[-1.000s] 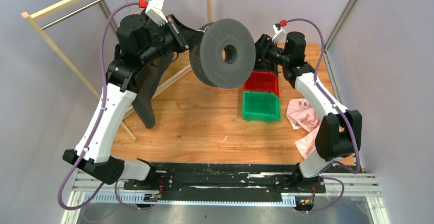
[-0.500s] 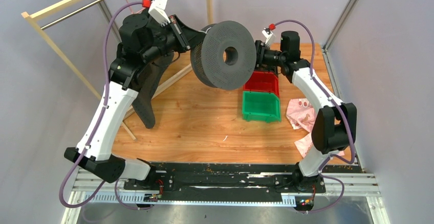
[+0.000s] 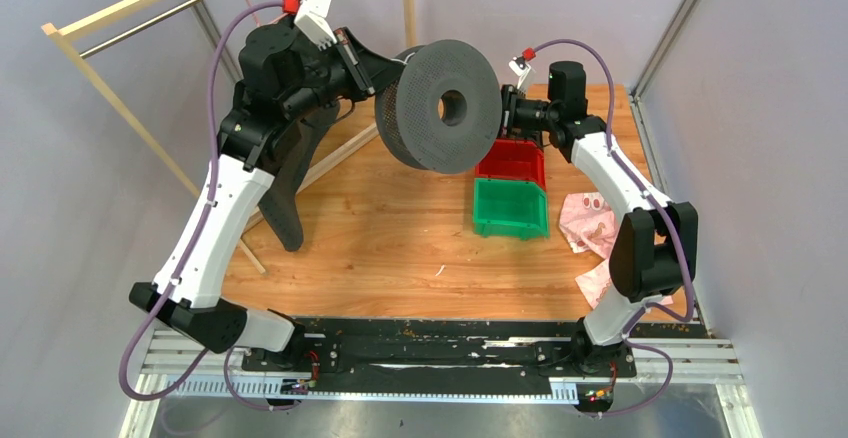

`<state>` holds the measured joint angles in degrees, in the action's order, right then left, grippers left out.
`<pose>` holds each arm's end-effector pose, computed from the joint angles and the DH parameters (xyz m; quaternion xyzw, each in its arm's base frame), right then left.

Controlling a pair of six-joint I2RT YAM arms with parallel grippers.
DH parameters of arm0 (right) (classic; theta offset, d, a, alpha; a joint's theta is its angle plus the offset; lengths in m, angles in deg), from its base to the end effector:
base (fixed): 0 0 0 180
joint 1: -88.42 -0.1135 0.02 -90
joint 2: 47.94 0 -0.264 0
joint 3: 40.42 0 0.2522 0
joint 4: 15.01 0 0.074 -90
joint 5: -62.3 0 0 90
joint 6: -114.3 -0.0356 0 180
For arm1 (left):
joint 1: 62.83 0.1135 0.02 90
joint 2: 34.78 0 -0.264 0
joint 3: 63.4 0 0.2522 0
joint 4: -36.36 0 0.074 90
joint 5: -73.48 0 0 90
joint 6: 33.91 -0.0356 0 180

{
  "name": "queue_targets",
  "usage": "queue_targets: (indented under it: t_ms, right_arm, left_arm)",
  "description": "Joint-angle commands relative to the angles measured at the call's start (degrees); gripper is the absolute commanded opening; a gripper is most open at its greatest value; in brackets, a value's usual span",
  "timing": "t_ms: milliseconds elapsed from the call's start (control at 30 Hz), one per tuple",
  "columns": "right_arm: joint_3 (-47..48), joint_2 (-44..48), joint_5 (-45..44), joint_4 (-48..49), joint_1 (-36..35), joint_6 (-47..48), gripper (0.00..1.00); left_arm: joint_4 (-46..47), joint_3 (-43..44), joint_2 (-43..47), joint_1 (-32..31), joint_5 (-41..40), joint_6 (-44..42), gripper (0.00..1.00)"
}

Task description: Wrap the cables

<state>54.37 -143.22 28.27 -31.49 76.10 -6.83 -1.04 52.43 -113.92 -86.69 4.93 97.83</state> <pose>0.3711 0.1113 0.3468 -0.1595 0.7458 0.5448 0.3485 0.2505 -0.1250 0.5221 0.0206 0.7109 -0.4853 0.5086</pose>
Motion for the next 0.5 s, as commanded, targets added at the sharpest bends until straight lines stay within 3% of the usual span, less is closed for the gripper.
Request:
queue_targets:
  t_ms: [0, 267, 467]
  right_arm:
    - [-1.07, 2.36, 0.05, -1.33, 1.56, 0.91, 0.02]
    - [-7.88, 12.61, -10.82, -11.23, 3.63, 8.01, 0.01]
    - [-10.68, 25.46, -24.99, -21.34, -7.53, 17.70, 0.01]
  left_arm:
    - [4.14, 2.35, 0.17, -0.14, 0.69, 0.65, 0.00]
    - [1.85, 0.45, 1.72, -0.03, -9.88, 0.69, 0.00]
    - [0.98, -5.41, 4.18, -0.21, -26.84, 3.60, 0.00]
